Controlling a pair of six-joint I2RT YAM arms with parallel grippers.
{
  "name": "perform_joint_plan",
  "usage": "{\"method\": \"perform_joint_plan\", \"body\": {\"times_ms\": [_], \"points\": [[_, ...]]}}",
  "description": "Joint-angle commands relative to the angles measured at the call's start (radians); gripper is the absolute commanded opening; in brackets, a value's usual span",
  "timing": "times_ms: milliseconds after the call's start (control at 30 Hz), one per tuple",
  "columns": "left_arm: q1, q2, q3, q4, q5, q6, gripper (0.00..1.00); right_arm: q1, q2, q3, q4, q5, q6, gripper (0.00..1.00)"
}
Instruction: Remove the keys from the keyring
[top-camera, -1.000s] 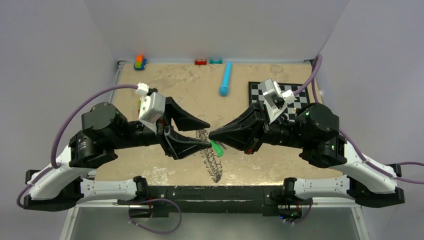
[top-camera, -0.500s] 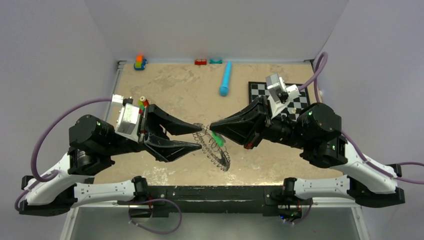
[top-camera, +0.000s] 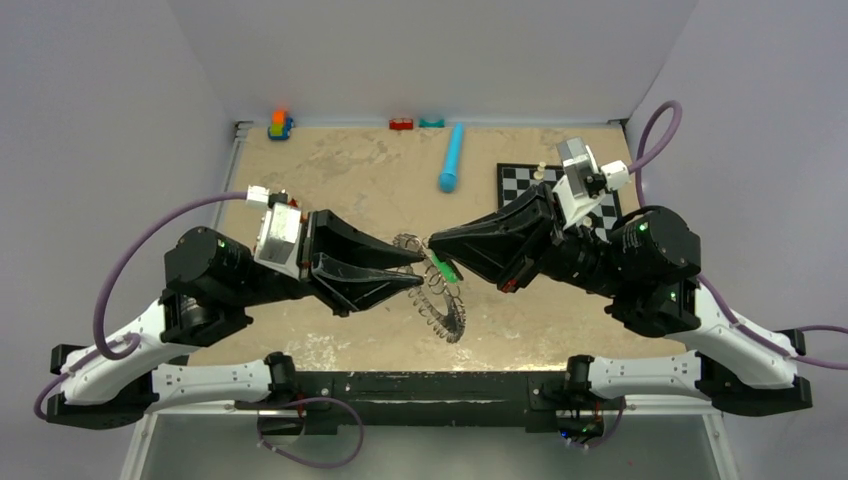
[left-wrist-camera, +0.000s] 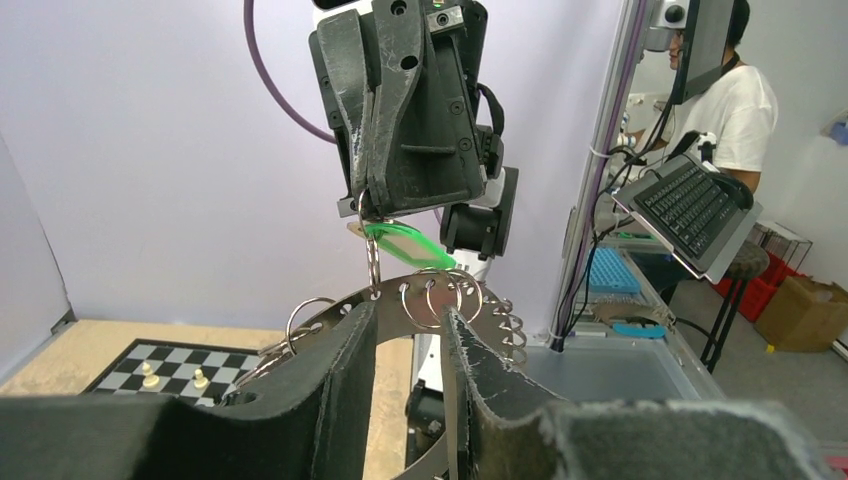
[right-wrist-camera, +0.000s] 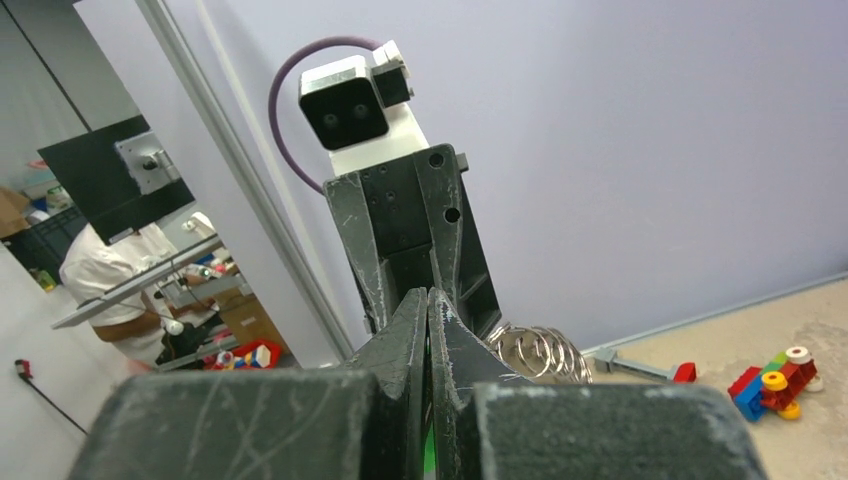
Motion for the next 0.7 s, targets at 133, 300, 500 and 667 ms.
{"method": "perform_joint_plan", "body": {"times_ms": [133,300,500,667], "points": [[0.001,0.006,-0.005,0.074,-0.006,0.005,0.31,0.003,-0.018,0.015,0.125,0.002,0.03,0.0],[0.001,-0.004,-0.015,0.106,-0.021,0.006,0.3,0.003,-0.017,0.006,0.135,-0.012,0.033,0.0],[0.001,-0.013,-0.018,0.112,-0.039,0.013,0.29,0.002,-0.024,-0.017,0.156,-0.022,0.044,0.0],[0.001,-0.013,-0.019,0.121,-0.041,0.013,0.29,0.003,-0.033,-0.043,0.177,-0.019,0.051,0.0]]}}
